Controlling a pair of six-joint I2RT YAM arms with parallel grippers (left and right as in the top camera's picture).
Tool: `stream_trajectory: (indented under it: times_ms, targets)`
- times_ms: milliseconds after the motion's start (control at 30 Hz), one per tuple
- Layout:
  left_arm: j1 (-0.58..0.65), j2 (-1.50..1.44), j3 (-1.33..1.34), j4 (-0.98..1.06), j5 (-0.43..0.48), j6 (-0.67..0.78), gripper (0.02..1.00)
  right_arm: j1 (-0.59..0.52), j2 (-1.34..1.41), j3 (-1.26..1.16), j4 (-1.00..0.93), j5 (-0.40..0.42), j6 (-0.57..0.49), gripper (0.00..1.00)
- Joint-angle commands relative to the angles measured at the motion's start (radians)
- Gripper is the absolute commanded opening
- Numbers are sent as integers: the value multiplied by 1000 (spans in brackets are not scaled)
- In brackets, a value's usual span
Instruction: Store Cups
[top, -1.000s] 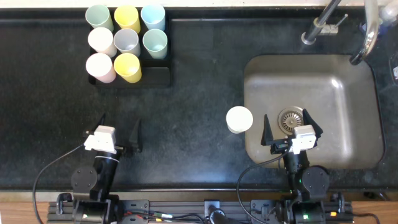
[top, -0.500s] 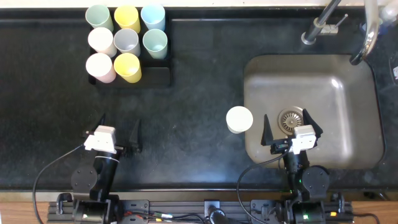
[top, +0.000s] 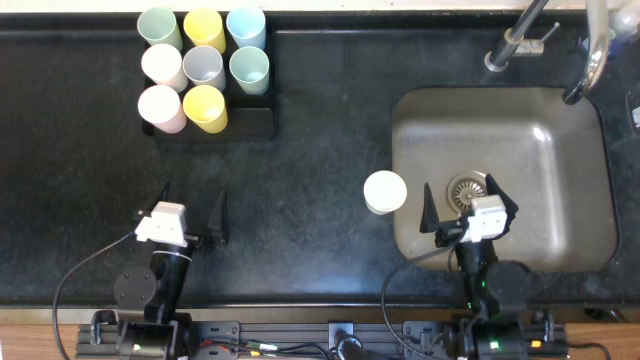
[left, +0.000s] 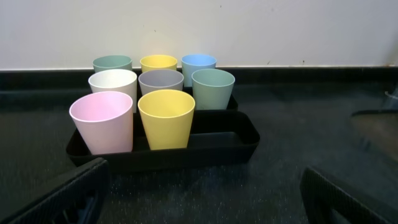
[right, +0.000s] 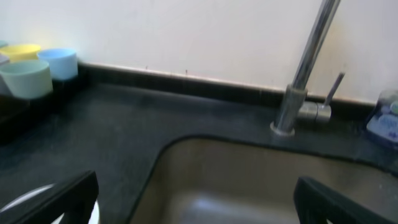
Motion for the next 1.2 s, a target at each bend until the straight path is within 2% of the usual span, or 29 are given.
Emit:
stream_trajectory:
  times_ms: [33, 233, 467, 533, 633, 700, 833, 967, 1200]
  targets:
    - [8, -10, -1, -6, -5, 22, 1000, -6, 208, 267, -53, -30, -13, 998]
    - [8, -10, -1, -6, -5, 22, 1000, -6, 517, 646, -387, -113, 29, 998]
    - [8, -10, -1, -6, -5, 22, 1000, -6, 844, 987, -938, -121, 45, 996]
    - [8, -10, -1, -6, -5, 22, 1000, -6, 930, 1035, -1035, -152, 55, 996]
    - [8, -10, -1, -5, -5, 22, 1000, -5, 1028, 1069, -1088, -246, 59, 998]
    - [8, -10, -1, -6, -5, 22, 1000, -5, 1090, 1083, -1118, -277, 63, 998]
    - [8, -10, -1, -6, -5, 22, 1000, 8, 1210, 1098, -1187, -271, 90, 998]
    - [8, -10, -1, -5, -5, 22, 1000, 43, 1301, 1106, -1234, -184, 158, 989]
    - [8, -10, -1, -6, -5, 22, 1000, 95, 1402, 1172, -1257, -113, 221, 978]
